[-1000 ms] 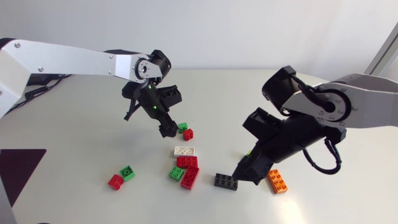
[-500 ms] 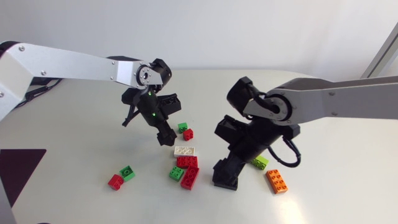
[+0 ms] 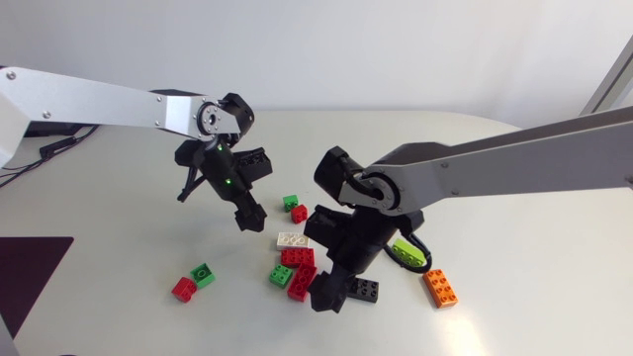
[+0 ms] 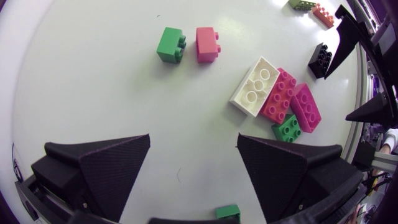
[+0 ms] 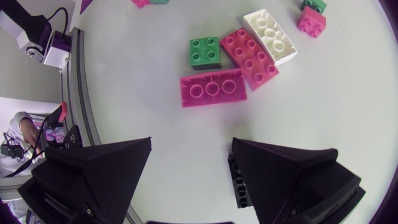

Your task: Sort duplo bricks by size, large to the right and small to the left

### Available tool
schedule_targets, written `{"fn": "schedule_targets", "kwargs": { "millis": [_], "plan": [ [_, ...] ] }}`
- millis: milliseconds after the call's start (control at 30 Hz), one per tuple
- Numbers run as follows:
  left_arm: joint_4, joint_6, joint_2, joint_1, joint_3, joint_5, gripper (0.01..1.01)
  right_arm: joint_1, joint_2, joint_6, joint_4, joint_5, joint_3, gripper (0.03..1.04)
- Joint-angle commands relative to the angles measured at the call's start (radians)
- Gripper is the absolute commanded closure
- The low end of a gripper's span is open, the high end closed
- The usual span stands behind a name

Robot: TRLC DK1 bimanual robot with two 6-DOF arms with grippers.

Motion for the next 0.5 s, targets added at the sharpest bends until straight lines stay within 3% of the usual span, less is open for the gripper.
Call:
{"fn": "schedule_targets", "kwargs": {
  "millis": [0,467],
  "plan": [
    [0.003,0.031,-0.018,0.007,-0.028,0.012,0.056,0.0,0.019,-0.001,0.002,0.003,-0.011,0.13],
    [0.005,0.023,-0.099,-0.007,-0.062,0.04,0.056,0.011,-0.015,-0.003,-0.061,-0.002,-0.028,0.12]
  ]
}}
